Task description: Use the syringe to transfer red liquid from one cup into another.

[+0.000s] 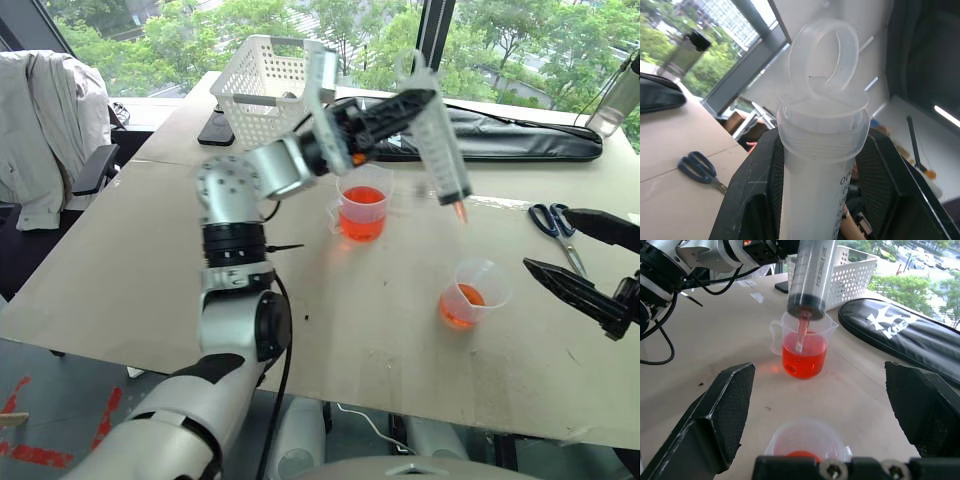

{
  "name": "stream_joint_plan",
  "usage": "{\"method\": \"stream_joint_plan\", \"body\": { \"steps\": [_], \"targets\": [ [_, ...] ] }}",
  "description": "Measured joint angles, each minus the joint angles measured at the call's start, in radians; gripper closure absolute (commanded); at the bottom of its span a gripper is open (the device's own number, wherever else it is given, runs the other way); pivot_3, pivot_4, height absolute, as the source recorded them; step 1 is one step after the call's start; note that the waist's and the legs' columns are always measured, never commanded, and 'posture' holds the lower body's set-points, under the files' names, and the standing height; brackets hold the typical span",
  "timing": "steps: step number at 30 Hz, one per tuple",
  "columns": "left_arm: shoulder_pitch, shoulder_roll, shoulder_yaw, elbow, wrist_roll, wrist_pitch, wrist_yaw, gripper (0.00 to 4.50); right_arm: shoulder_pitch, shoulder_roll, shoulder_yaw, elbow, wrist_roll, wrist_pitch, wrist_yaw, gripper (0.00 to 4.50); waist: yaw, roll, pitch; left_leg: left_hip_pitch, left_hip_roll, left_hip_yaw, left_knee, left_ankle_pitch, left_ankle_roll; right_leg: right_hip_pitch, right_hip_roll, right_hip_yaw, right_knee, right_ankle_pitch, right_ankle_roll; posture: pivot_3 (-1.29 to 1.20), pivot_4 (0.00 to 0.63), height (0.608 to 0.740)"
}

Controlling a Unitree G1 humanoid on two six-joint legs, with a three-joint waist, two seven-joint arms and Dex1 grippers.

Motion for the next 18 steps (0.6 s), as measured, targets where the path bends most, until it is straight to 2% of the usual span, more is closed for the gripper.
{"method": "stream_joint_plan", "body": {
  "steps": [6,9,11,12,13,14,16,18],
  "targets": [
    [-0.092,0.262,0.201,0.118,-0.127,0.182,0.240,2.97,-0.055,-0.002,0.080,0.047,-0.041,-0.021,0.038,0.04,-0.005,-0.001,0.002,0.001,0.000,0.000,0.000,0.000,0.000,0.000,0.000,0.000,0.001,0.000,0.001,0.00,0.150,0.724],
    [-0.092,0.371,0.191,0.163,-0.122,0.277,0.253,2.97,-0.082,-0.003,0.114,0.063,-0.052,-0.027,0.056,0.04,0.002,-0.003,0.004,0.001,0.000,0.000,0.000,0.000,0.000,0.000,-0.001,-0.001,0.002,0.001,-0.001,0.00,0.150,0.724],
    [-0.066,0.552,0.064,0.200,-0.125,0.322,0.195,2.97,-0.099,-0.006,0.143,0.075,-0.068,-0.033,0.083,0.04,0.001,-0.005,0.005,0.001,0.000,0.001,0.000,0.000,0.000,-0.001,-0.001,-0.001,0.003,0.002,-0.003,0.00,0.150,0.724],
    [-0.062,0.583,0.042,0.206,-0.123,0.327,0.187,2.97,-0.098,-0.007,0.144,0.078,-0.070,-0.033,0.087,0.04,-0.002,-0.005,0.005,0.001,0.000,0.001,-0.001,0.000,-0.001,-0.001,-0.001,-0.001,0.003,0.002,-0.003,0.00,0.150,0.724],
    [-0.042,0.685,-0.057,0.219,-0.120,0.328,0.118,2.97,-0.097,-0.007,0.149,0.084,-0.086,-0.037,0.111,0.04,-0.002,-0.005,0.005,0.001,0.000,0.001,-0.001,0.000,-0.001,-0.002,-0.001,0.000,0.004,0.002,-0.004,0.00,0.150,0.724],
    [-0.037,0.711,-0.084,0.222,-0.115,0.328,0.101,2.97,-0.095,-0.007,0.150,0.085,-0.090,-0.038,0.120,0.04,-0.002,-0.005,0.005,0.002,0.000,0.002,-0.002,0.000,-0.001,-0.002,-0.001,0.000,0.004,0.001,-0.004,0.00,0.150,0.724],
    [-0.016,0.794,-0.237,0.221,-0.033,0.324,-0.034,2.97,-0.079,-0.007,0.151,0.080,-0.127,-0.069,0.173,0.04,0.007,-0.005,0.005,0.002,0.000,0.001,-0.002,0.000,-0.001,-0.002,-0.001,-0.001,0.004,0.000,-0.007,0.00,0.150,0.724],
    [-0.005,0.814,-0.307,0.230,0.020,0.312,-0.094,2.97,-0.071,-0.005,0.151,0.075,-0.144,-0.086,0.197,0.04,0.010,-0.005,0.005,0.002,0.000,0.001,-0.002,0.000,-0.001,-0.002,-0.002,-0.002,0.004,0.000,-0.007,0.00,0.150,0.724]
  ]
}}
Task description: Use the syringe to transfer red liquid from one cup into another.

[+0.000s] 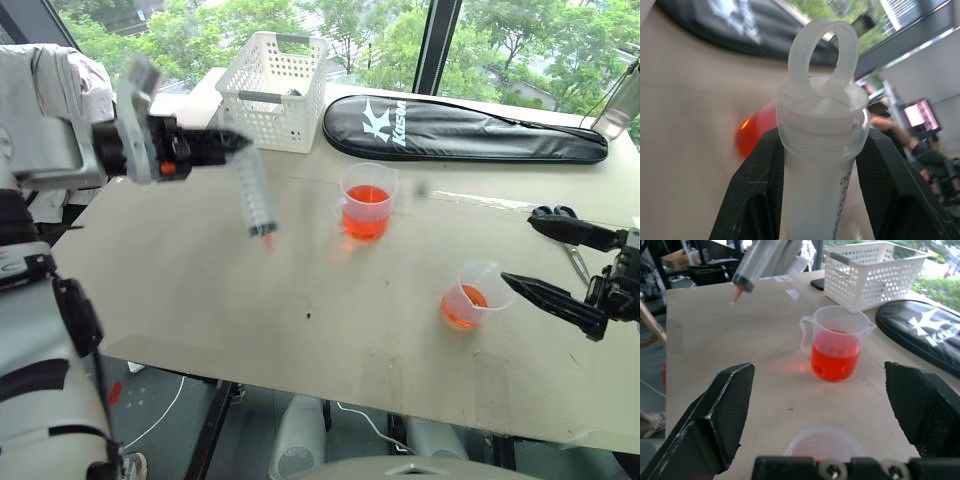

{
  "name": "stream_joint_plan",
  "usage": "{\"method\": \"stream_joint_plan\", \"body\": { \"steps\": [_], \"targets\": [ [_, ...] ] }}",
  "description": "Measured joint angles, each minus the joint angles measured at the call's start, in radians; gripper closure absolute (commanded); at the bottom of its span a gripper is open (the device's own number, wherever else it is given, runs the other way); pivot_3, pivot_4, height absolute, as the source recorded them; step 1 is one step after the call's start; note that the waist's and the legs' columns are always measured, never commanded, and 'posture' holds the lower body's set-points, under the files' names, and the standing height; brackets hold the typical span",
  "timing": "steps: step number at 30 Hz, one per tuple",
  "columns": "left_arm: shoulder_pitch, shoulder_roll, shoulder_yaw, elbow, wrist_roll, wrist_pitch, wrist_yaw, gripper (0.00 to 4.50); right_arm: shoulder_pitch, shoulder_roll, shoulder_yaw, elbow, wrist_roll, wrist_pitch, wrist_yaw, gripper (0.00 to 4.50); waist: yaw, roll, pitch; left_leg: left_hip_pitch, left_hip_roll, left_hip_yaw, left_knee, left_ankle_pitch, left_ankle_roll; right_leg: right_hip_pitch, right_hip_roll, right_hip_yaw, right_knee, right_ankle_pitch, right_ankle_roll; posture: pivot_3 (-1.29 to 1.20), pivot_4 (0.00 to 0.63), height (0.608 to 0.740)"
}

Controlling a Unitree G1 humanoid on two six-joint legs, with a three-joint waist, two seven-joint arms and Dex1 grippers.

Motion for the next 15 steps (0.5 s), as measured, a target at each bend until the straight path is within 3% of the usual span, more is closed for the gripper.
{"method": "stream_joint_plan", "body": {
  "steps": [3,6,9,12,14,15],
  "targets": [
    [-0.006,-0.012,-0.276,0.078,0.216,-0.150,-0.237,2.97,0.061,0.014,-0.009,-0.029,-0.070,-0.055,0.066,0.04,0.003,-0.001,0.001,-0.001,0.000,0.001,0.002,0.000,0.000,0.000,-0.002,0.000,-0.001,0.000,0.000,0.00,0.150,0.724],
    [-0.056,-0.083,-0.461,0.190,0.385,-0.277,-0.404,2.97,0.108,0.033,-0.020,-0.056,-0.100,-0.083,0.101,0.04,0.005,-0.001,0.001,-0.004,-0.001,0.001,0.003,0.000,0.000,-0.001,-0.002,0.000,-0.001,0.000,0.000,0.00,0.150,0.724],
    [-0.108,-0.162,-0.583,0.306,0.530,-0.398,-0.558,2.97,0.146,0.038,-0.032,-0.087,-0.121,-0.097,0.107,0.04,-0.003,-0.002,0.001,-0.014,-0.001,-0.001,0.006,0.000,0.000,-0.008,-0.001,-0.001,-0.001,0.000,0.000,0.00,0.150,0.724],
    [-0.177,-0.249,-0.627,0.445,0.651,-0.496,-0.639,2.97,0.191,0.066,-0.056,-0.116,-0.125,-0.098,0.089,0.04,-0.005,-0.002,0.001,-0.014,-0.001,-0.001,0.005,0.000,0.000,-0.008,-0.001,-0.002,-0.001,0.000,0.000,0.00,0.150,0.724],
    [-0.208,-0.304,-0.637,0.526,0.724,-0.556,-0.668,1.96,0.223,0.084,-0.061,-0.148,-0.125,-0.098,0.070,0.00,-0.005,-0.002,0.001,-0.014,-0.001,-0.002,0.004,0.000,0.000,-0.008,0.000,-0.002,-0.001,0.000,0.000,0.00,0.150,0.724],
    [-0.211,-0.321,-0.637,0.550,0.746,-0.578,-0.674,1.71,0.234,0.092,-0.061,-0.163,-0.124,-0.098,0.063,0.00,-0.007,-0.002,0.001,-0.014,0.000,-0.002,0.004,0.000,0.000,-0.008,0.000,-0.002,-0.001,0.000,0.000,0.00,0.150,0.724]
  ]
}}
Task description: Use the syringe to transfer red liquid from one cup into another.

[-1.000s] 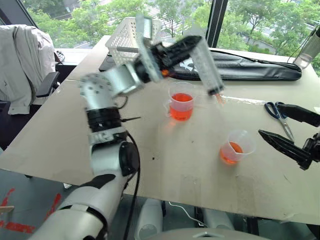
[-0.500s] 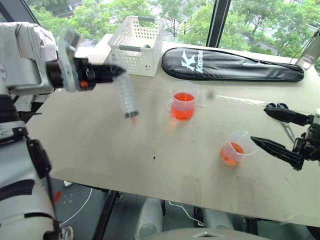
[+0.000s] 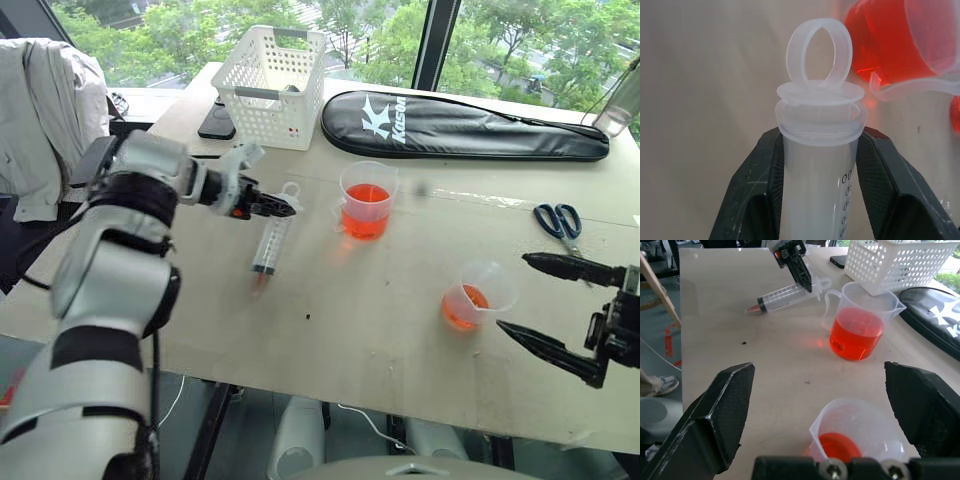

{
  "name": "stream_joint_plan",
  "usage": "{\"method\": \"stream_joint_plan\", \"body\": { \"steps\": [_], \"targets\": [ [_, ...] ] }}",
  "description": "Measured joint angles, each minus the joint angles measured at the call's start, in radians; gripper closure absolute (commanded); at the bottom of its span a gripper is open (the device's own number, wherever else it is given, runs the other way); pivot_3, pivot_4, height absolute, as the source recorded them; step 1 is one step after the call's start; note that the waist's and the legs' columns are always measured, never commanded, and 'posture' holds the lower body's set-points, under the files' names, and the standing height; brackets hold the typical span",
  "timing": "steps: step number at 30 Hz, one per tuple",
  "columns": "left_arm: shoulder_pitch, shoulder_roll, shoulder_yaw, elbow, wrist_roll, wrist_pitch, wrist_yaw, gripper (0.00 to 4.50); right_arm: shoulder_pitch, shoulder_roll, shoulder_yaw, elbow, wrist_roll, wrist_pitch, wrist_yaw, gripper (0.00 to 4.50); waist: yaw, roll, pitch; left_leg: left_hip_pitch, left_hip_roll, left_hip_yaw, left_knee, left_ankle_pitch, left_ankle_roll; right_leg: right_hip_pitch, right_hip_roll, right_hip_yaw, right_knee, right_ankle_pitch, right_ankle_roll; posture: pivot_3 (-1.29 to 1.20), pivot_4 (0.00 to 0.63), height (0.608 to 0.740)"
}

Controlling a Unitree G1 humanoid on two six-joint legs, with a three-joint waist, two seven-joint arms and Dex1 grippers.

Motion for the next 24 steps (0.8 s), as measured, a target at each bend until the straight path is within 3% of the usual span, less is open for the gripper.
{"method": "stream_joint_plan", "body": {
  "steps": [2,4,7,12,14,16,17,18,24],
  "targets": [
    [-0.006,-0.030,0.005,0.061,0.061,-0.048,-0.018,0.61,0.040,0.014,-0.013,-0.033,0.002,0.000,-0.014,0.00,-0.004,0.000,0.000,0.000,0.001,0.000,0.000,0.000,0.000,0.000,0.000,0.000,0.001,0.000,0.000,0.00,0.150,0.724],
    [-0.008,-0.035,0.023,0.090,0.092,-0.064,-0.027,0.06,0.066,0.024,-0.025,-0.049,0.001,-0.001,-0.016,0.00,-0.006,0.000,0.000,0.000,0.001,0.000,0.000,0.000,0.000,0.000,0.000,0.000,0.001,0.000,0.000,0.00,0.150,0.724],
    [-0.015,-0.028,0.070,0.111,0.121,-0.061,-0.039,0.06,0.099,0.035,-0.031,-0.052,-0.010,-0.006,-0.013,0.00,-0.002,-0.001,0.000,0.000,0.001,0.000,0.001,0.000,0.000,0.000,0.000,0.000,0.001,0.000,0.000,0.00,0.150,0.724],
    [-0.009,0.038,0.252,0.030,0.084,-0.008,-0.011,0.06,0.130,0.044,-0.035,-0.043,-0.043,-0.037,0.013,0.00,-0.002,-0.001,0.001,0.000,0.001,0.000,0.002,0.000,0.000,0.000,0.000,0.000,0.001,0.000,0.000,0.00,0.150,0.724],
    [0.102,0.076,0.421,-0.200,0.021,-0.031,0.060,0.06,0.145,0.057,-0.031,-0.019,-0.084,-0.063,0.036,0.00,-0.003,0.001,0.000,0.002,0.002,0.001,0.000,0.000,0.000,0.001,-0.002,0.001,0.001,0.000,0.000,0.00,0.150,0.724],
    [0.143,0.074,0.467,-0.263,0.001,-0.042,0.083,0.06,0.147,0.061,-0.028,-0.007,-0.095,-0.072,0.039,0.00,-0.002,0.001,0.000,0.003,0.002,0.001,0.000,0.000,0.000,0.001,-0.003,0.001,0.002,0.000,0.000,0.00,0.150,0.724],
    [0.259,0.062,0.558,-0.438,-0.038,-0.063,0.130,0.06,0.142,0.068,-0.016,0.021,-0.123,-0.086,0.042,0.00,-0.003,0.003,-0.001,0.004,0.002,0.001,0.000,0.000,0.000,0.002,-0.004,0.002,0.004,0.000,0.000,0.00,0.150,0.724],
    [0.452,-0.018,0.724,-0.728,-0.112,-0.071,0.234,0.06,0.138,0.072,0.020,0.082,-0.168,-0.108,0.059,0.00,-0.002,0.003,-0.001,0.003,0.002,0.002,0.001,0.000,0.000,0.002,-0.005,0.001,0.004,0.002,0.003,0.00,0.150,0.724],
    [0.846,-0.157,0.890,-1.345,-0.284,-0.052,0.421,0.06,0.167,0.093,0.032,0.258,-0.222,-0.162,0.139,0.00,0.001,0.003,-0.002,0.009,0.000,0.002,0.003,0.000,0.000,0.007,-0.003,0.002,0.006,0.000,0.000,0.00,0.150,0.724]
  ]
}}
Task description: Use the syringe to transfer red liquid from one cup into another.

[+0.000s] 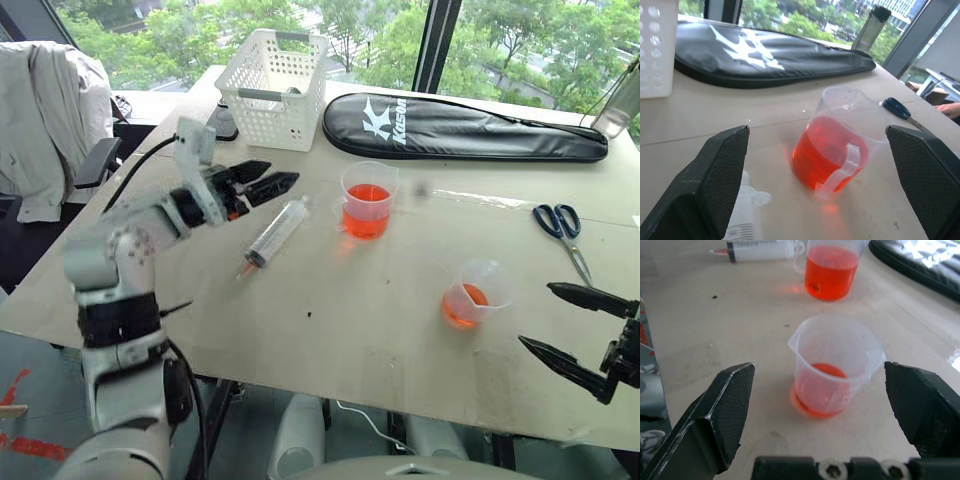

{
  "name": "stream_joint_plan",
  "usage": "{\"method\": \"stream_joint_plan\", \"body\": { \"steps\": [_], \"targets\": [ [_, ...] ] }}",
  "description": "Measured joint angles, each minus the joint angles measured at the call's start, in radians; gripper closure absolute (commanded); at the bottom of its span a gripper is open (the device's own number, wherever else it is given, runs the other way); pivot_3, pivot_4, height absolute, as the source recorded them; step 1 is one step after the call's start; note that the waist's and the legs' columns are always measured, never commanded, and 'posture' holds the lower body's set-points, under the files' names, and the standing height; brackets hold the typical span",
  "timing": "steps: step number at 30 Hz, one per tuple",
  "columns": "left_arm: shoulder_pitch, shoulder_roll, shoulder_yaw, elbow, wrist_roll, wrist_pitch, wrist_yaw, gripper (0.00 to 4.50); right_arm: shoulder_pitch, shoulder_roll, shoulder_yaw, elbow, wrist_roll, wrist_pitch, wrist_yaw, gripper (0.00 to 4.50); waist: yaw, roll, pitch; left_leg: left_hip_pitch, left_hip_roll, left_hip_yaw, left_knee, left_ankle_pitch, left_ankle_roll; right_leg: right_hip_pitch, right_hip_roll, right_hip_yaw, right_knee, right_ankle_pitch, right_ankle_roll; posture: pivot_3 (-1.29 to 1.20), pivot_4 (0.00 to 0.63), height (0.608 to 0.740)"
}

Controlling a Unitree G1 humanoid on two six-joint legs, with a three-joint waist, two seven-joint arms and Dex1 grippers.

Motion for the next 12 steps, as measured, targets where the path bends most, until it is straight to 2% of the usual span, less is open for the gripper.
{"method": "stream_joint_plan", "body": {
  "steps": [2,5,10,12],
  "targets": [
    [0.063,-0.011,0.003,-0.064,-0.022,-0.001,0.015,0.06,0.013,0.000,-0.003,0.025,-0.011,-0.009,0.019,0.00,0.000,0.000,0.000,0.004,0.000,0.000,-0.001,0.000,0.000,0.003,0.000,0.000,-0.001,0.000,0.000,0.00,0.150,0.724],
    [0.301,-0.028,0.000,-0.215,-0.062,-0.018,0.028,0.06,0.072,0.008,-0.043,0.110,-0.044,-0.057,0.076,0.00,-0.002,0.000,0.000,0.011,0.001,0.002,-0.004,0.000,0.000,0.008,0.000,0.002,-0.002,-0.002,0.000,0.00,0.150,0.724],
    [0.592,0.018,0.018,-0.286,-0.053,-0.128,-0.020,0.06,0.112,0.041,-0.074,0.197,-0.071,-0.123,0.122,0.00,-0.004,0.002,-0.002,0.014,0.004,-0.001,-0.004,-0.003,-0.005,0.007,-0.002,0.003,-0.002,-0.004,0.002,0.00,0.150,0.724],
    [0.693,0.031,0.022,-0.293,-0.033,-0.194,-0.042,0.06,0.117,0.045,-0.089,0.220,-0.077,-0.149,0.136,0.00,-0.004,0.005,-0.003,0.015,0.003,0.000,-0.005,-0.004,-0.005,0.006,-0.009,0.004,-0.003,-0.004,0.002,0.00,0.150,0.724]
  ]
}}
